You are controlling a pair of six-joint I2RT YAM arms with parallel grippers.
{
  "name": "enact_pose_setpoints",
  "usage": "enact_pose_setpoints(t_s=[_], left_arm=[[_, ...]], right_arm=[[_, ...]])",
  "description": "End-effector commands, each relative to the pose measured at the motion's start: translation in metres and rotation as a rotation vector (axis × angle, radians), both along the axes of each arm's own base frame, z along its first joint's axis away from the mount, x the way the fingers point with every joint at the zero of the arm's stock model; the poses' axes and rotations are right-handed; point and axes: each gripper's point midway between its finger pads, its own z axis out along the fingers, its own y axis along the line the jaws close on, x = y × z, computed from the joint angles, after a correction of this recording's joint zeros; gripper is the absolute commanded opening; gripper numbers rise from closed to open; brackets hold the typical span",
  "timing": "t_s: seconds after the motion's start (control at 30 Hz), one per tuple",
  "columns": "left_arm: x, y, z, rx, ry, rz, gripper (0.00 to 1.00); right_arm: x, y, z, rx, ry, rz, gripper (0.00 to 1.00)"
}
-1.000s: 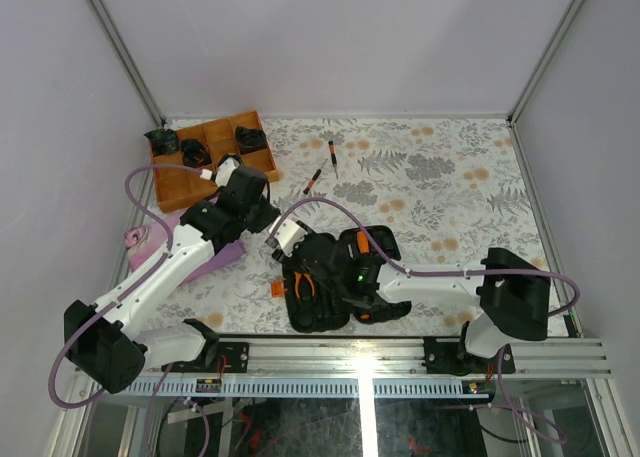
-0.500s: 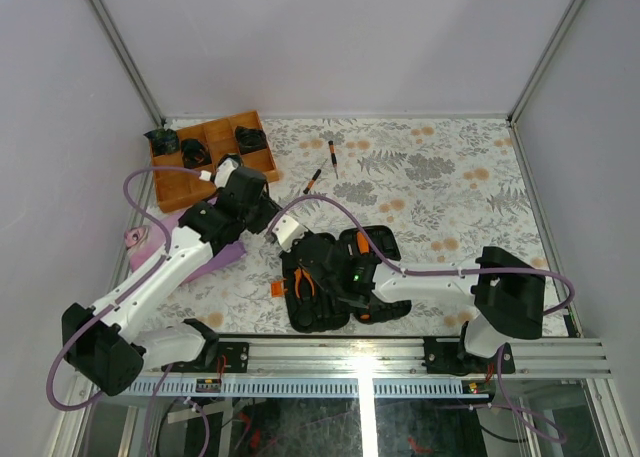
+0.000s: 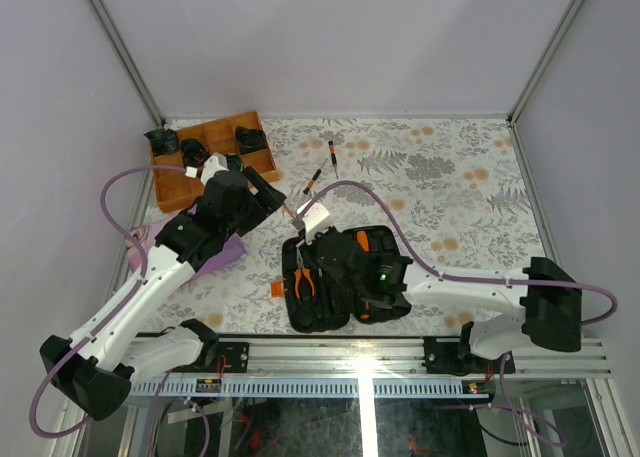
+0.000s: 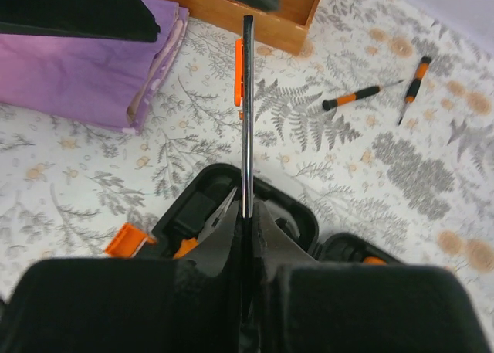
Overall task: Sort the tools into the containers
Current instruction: Pick up the utility knife at the center of the board.
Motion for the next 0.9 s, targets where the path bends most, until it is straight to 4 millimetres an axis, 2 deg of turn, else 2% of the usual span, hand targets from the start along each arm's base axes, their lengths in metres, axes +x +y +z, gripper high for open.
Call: enact_pose_setpoints(t_s=[0.0,0.17,0.3,0.37,0.47,0.57,0.7,0.87], left_arm=[[0.006,0.002,0.016,0.029,-0.108,-0.041,0.77],[-0.002,-0.01,0.02,-0.018,-0.19,-0.153,0.78],[-0.013,-0.035,0.036,-0.115,-0.305,-0.31,0.8],[-0.02,-0.05,0.049,-0.188,-0.367,-0.389,0.81],[-0.026,-0.067,0.059,-0.275,-0.411,-0.473,0.83],[-0.026,-0.08,0.061,-0.341,-0.408,-0.518,0.84],[-0.021,-0.086,0.056,-0.364,-0.378,-0.523,0.84],[-0.021,-0.089,0.058,-0.38,-0.387,-0.531,0.84]], right_arm=[[-0.018,-0.019,0.005,0.154,0.163,-0.046,0.0],[-0.042,-0.035,-0.02,0.36,0.447,-0.042,0.0],[-0.053,-0.047,-0.035,0.532,0.587,-0.03,0.0],[-0.055,-0.047,-0.024,0.667,0.63,0.023,0.0],[-0.054,-0.047,0.005,0.845,0.64,0.122,0.0],[-0.052,-0.046,0.035,0.958,0.614,0.213,0.0],[-0.052,-0.041,0.065,1.039,0.58,0.296,0.0],[-0.048,-0.037,0.088,1.108,0.562,0.35,0.0]])
